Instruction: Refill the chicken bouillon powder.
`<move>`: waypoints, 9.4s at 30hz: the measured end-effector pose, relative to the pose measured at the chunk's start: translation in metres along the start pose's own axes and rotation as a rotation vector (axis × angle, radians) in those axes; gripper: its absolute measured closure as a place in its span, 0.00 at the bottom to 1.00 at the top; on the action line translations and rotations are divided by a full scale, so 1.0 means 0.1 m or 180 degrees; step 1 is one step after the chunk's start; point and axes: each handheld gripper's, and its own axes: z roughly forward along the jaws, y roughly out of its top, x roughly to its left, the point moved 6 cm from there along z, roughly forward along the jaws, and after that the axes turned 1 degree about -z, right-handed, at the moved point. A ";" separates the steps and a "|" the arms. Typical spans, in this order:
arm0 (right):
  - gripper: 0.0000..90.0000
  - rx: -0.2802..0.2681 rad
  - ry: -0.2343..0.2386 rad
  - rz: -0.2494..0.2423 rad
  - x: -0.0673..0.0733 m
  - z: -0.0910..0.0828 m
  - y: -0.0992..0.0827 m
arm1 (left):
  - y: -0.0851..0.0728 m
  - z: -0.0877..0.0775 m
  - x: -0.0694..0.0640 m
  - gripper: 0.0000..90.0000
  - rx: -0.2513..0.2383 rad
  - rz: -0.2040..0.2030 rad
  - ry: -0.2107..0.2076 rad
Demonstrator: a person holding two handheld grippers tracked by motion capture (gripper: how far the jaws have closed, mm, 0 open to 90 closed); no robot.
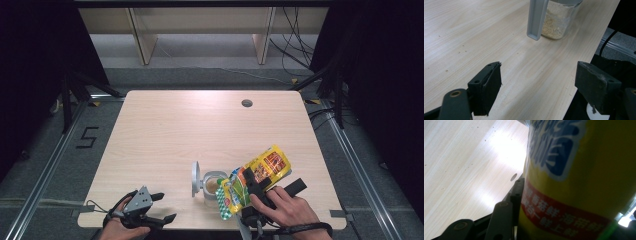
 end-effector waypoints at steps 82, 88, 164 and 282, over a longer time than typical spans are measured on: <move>0.71 -0.0026 0.0040 0.0167 0.04 0.00 -0.01 | 0.00 0.00 0.01 0.23 0.0058 0.0053 0.0010; 0.71 -0.0048 0.0025 0.0054 0.02 0.01 -0.03 | 0.00 0.00 0.00 0.23 0.0054 0.0046 0.0005; 0.71 -0.0063 0.0049 -0.0174 0.02 0.01 0.10 | 0.00 0.00 -0.01 0.23 0.0052 0.0044 -0.0021; 0.72 -0.0033 0.0114 -0.0294 0.02 0.00 0.07 | 0.00 0.00 -0.02 0.23 0.0027 0.0045 -0.0014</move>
